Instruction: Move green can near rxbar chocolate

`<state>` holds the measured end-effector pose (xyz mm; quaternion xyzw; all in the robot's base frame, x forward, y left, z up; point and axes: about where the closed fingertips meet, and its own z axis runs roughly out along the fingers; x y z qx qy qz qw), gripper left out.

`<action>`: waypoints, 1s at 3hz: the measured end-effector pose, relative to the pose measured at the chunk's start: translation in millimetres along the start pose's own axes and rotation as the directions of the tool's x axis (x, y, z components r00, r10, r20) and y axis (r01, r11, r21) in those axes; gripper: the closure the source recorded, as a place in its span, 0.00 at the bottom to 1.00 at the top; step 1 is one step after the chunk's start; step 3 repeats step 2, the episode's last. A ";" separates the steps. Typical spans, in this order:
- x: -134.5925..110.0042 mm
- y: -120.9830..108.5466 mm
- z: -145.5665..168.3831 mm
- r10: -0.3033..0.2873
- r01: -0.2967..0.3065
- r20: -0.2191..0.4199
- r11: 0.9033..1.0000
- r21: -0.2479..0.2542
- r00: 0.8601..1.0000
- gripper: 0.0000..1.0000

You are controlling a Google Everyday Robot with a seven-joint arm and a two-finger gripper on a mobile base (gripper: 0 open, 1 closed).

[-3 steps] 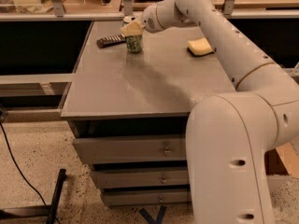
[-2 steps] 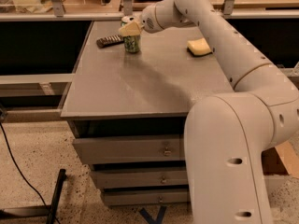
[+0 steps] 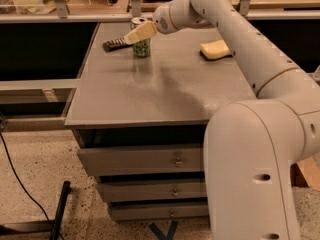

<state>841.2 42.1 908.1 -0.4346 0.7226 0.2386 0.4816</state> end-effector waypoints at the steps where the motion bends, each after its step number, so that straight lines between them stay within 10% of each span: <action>1: 9.2 -0.9 -42.6 -0.032 0.032 -0.048 0.999 -0.019 0.998 0.00; 3: 11.1 1.6 -42.2 -0.033 0.031 -0.054 0.999 -0.030 0.998 0.00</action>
Offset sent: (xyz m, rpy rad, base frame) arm -0.0377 -0.0689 0.0205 -0.0789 0.0218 0.0645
